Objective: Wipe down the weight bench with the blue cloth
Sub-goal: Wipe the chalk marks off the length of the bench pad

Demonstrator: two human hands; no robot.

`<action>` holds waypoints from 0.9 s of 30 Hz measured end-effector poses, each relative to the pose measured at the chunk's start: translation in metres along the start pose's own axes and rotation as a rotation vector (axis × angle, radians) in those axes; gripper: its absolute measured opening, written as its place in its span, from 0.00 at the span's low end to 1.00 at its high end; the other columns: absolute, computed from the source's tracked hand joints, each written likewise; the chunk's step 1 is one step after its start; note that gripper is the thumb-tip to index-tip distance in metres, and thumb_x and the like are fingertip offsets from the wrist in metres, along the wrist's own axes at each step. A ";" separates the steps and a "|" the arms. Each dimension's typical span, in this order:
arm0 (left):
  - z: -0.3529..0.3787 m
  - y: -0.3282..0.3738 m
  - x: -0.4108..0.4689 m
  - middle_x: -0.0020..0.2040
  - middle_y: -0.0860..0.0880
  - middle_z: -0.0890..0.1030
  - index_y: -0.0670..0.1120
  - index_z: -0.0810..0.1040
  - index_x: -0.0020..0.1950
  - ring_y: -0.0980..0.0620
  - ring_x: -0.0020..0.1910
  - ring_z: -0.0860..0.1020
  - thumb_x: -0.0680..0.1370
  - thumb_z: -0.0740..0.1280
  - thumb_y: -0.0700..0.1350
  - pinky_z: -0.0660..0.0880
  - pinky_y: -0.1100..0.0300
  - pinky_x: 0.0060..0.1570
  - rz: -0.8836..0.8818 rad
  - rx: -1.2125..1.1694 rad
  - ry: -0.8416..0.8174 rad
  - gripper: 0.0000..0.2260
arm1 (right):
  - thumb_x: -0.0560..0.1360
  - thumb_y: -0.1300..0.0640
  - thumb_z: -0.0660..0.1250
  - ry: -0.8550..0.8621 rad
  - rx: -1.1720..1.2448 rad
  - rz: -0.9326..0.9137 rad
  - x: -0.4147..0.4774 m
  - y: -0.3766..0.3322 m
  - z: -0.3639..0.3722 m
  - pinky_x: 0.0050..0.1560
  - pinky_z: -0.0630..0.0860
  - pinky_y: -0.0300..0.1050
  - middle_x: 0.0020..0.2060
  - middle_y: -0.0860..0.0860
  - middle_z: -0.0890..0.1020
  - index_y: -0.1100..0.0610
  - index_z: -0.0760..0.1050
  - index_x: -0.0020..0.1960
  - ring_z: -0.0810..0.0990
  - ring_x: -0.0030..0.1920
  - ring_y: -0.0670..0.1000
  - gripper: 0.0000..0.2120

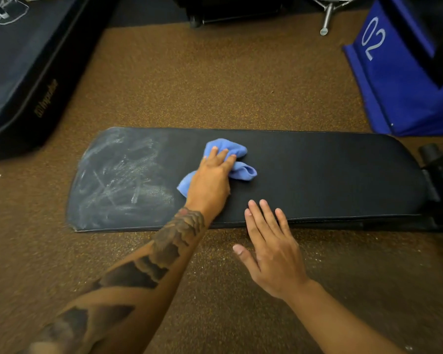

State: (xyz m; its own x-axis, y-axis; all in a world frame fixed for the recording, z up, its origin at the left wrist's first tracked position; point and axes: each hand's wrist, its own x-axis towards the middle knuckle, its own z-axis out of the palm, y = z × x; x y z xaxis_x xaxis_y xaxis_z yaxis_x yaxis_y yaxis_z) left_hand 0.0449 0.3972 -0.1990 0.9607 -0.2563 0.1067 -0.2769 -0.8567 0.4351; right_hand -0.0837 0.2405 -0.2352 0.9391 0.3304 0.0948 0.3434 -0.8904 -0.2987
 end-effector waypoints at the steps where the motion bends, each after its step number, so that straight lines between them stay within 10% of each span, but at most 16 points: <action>1: -0.006 -0.012 -0.001 0.69 0.37 0.71 0.38 0.71 0.68 0.35 0.72 0.63 0.66 0.68 0.30 0.62 0.46 0.70 -0.042 0.020 0.011 0.30 | 0.81 0.40 0.50 -0.003 0.001 -0.001 0.000 0.000 -0.001 0.74 0.54 0.58 0.76 0.55 0.58 0.60 0.59 0.75 0.51 0.77 0.53 0.31; 19: 0.009 0.022 -0.028 0.74 0.38 0.63 0.39 0.66 0.72 0.37 0.76 0.52 0.71 0.62 0.27 0.50 0.44 0.74 -0.149 -0.064 0.056 0.29 | 0.81 0.39 0.48 -0.051 -0.039 -0.005 0.000 0.000 -0.004 0.75 0.52 0.57 0.76 0.55 0.58 0.61 0.58 0.76 0.49 0.77 0.53 0.33; 27: 0.002 0.017 -0.046 0.79 0.46 0.45 0.47 0.44 0.78 0.41 0.77 0.41 0.80 0.46 0.55 0.44 0.41 0.72 -0.047 0.179 -0.166 0.28 | 0.81 0.39 0.45 -0.063 -0.021 0.040 0.002 -0.006 -0.006 0.75 0.50 0.56 0.76 0.53 0.58 0.59 0.58 0.76 0.50 0.77 0.52 0.32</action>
State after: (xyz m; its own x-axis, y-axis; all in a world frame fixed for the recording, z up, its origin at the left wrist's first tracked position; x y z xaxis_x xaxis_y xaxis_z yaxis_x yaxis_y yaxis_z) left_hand -0.0035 0.3938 -0.1980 0.9603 -0.2715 -0.0646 -0.2452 -0.9314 0.2689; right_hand -0.0835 0.2444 -0.2274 0.9496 0.3127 0.0227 0.3062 -0.9095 -0.2811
